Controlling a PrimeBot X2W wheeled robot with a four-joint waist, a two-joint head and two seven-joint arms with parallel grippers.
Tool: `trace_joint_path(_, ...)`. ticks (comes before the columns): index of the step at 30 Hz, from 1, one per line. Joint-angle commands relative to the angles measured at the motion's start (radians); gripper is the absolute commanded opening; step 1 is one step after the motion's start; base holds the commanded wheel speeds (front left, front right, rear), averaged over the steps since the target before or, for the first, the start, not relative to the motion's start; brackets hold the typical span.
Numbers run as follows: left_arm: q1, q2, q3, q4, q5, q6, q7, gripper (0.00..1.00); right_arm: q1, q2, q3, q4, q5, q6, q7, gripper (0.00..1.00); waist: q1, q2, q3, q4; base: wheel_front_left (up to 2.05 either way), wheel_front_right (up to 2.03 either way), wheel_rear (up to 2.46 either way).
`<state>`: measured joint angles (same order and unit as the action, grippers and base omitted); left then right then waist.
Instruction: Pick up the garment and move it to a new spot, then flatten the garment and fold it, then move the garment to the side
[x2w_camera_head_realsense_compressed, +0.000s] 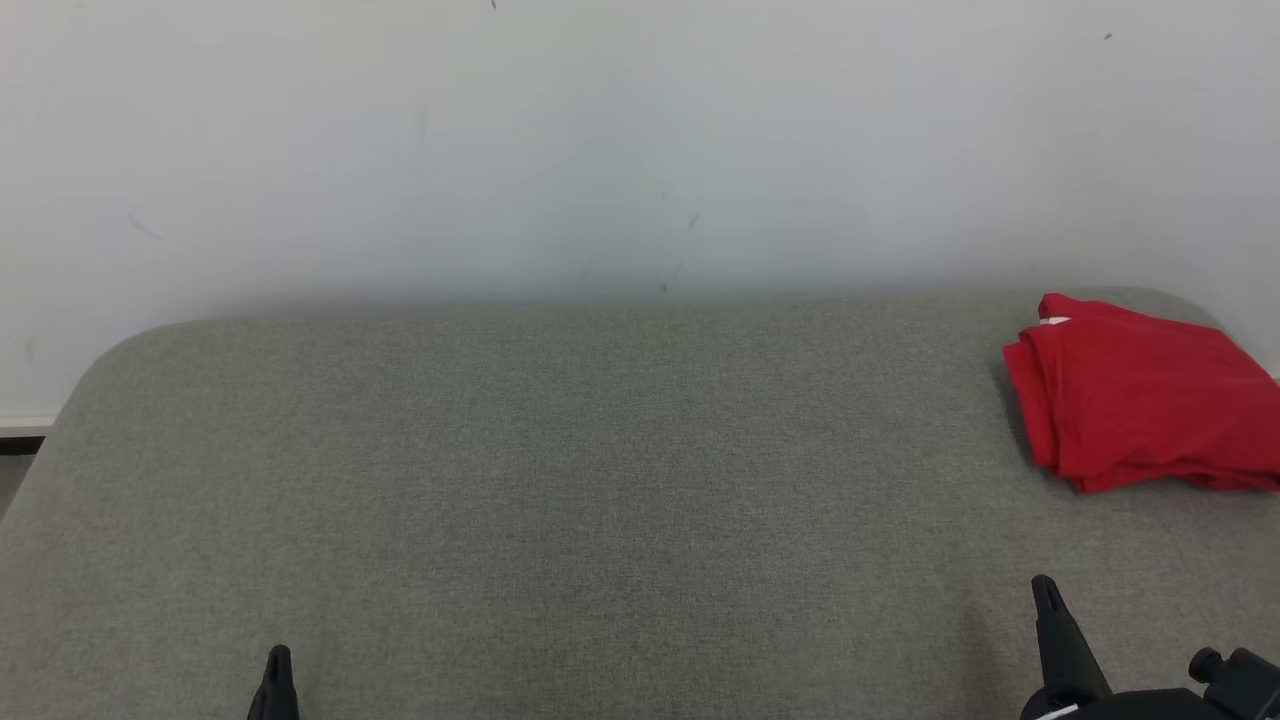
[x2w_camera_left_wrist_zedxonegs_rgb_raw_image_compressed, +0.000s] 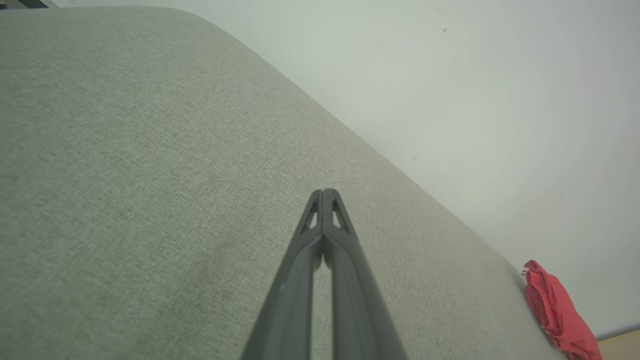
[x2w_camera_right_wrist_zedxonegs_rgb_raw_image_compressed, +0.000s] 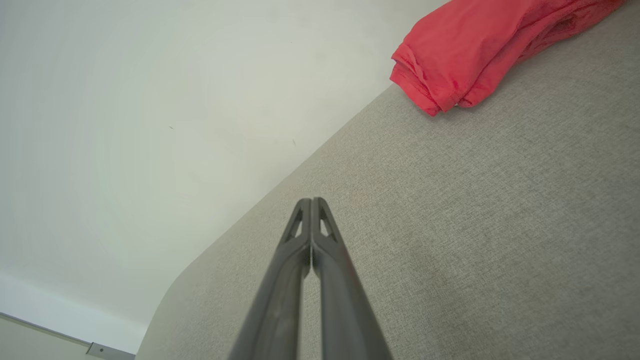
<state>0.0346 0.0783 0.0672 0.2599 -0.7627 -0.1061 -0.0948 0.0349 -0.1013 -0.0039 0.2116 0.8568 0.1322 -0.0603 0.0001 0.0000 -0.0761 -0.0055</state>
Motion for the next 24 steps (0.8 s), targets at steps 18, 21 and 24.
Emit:
trace_joint_path(18,-0.060,-0.006,0.017,-0.016,-0.240,-0.010,0.058,0.00,-0.058,0.013,-0.034,0.000,0.211,-0.001,0.049,0.00,-0.0001,0.0000,0.015,0.001,0.00,0.00,0.00)
trace_joint_path(21,-0.066,-0.007,0.019,-0.017,-0.275,-0.011,0.066,0.00,-0.064,0.015,-0.039,0.002,0.241,-0.001,0.056,0.00,-0.0001,0.0000,0.018,0.001,0.00,0.00,0.00)
trace_joint_path(24,-0.071,-0.008,0.020,-0.017,-0.306,-0.013,0.074,0.00,-0.069,0.018,-0.043,0.004,0.270,-0.001,0.063,0.00,-0.0001,0.0000,0.021,0.001,0.00,0.00,0.00)
